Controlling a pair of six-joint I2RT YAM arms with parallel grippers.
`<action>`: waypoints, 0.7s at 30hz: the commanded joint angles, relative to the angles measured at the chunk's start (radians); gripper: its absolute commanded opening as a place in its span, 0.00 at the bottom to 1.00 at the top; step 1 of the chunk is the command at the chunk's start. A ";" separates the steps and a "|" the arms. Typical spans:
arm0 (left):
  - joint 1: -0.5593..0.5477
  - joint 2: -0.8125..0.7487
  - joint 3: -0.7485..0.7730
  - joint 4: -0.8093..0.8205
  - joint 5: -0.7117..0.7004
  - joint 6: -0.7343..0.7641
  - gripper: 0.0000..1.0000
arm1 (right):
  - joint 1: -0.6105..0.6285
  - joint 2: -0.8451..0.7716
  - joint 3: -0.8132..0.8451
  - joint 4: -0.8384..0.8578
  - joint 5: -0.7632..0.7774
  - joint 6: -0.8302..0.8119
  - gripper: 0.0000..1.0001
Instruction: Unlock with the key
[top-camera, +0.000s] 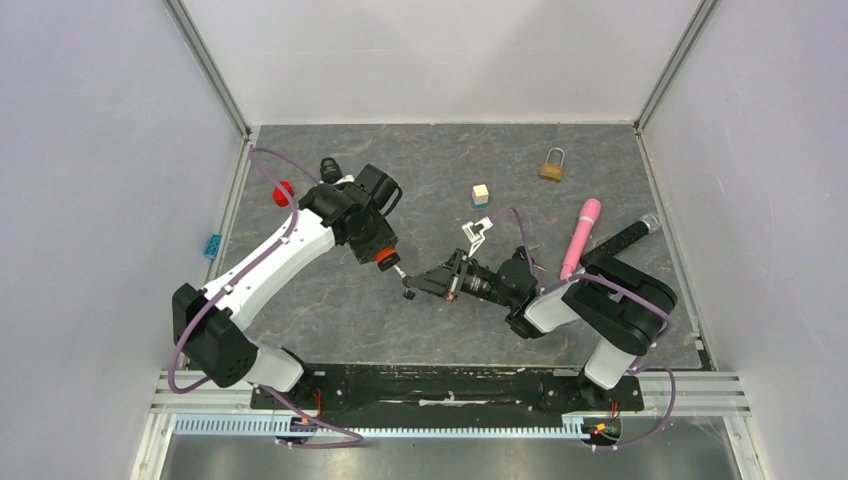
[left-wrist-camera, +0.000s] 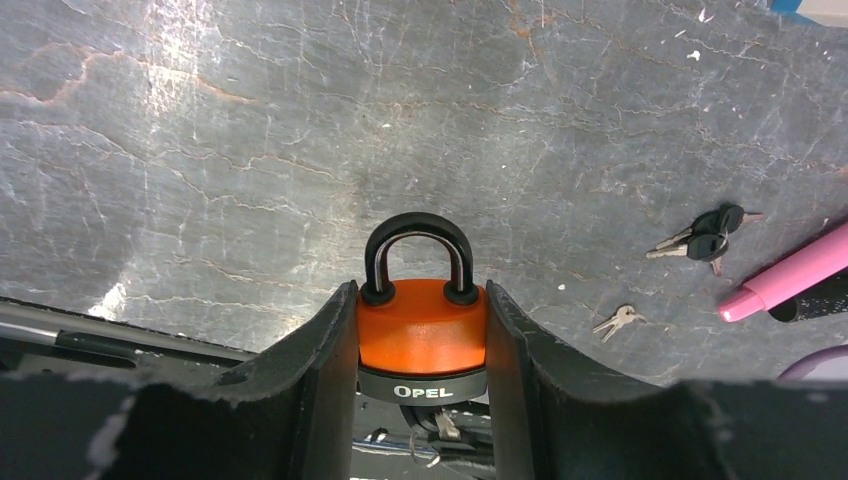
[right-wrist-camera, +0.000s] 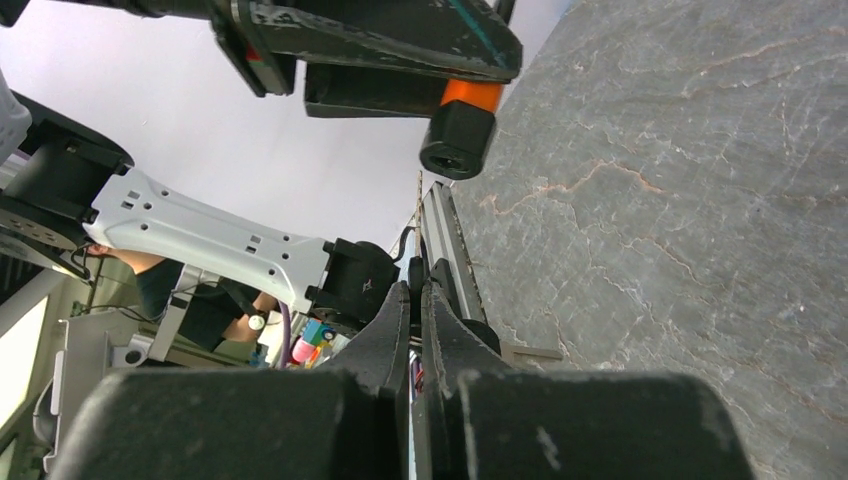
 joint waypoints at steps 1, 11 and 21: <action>-0.015 -0.029 0.049 0.016 -0.025 -0.086 0.08 | 0.005 0.022 0.027 0.047 0.028 0.037 0.00; -0.032 -0.021 0.059 0.020 -0.023 -0.104 0.08 | 0.005 0.024 0.032 0.035 0.040 0.044 0.00; -0.047 -0.018 0.058 0.031 -0.021 -0.110 0.08 | 0.004 0.029 0.030 0.053 0.040 0.063 0.00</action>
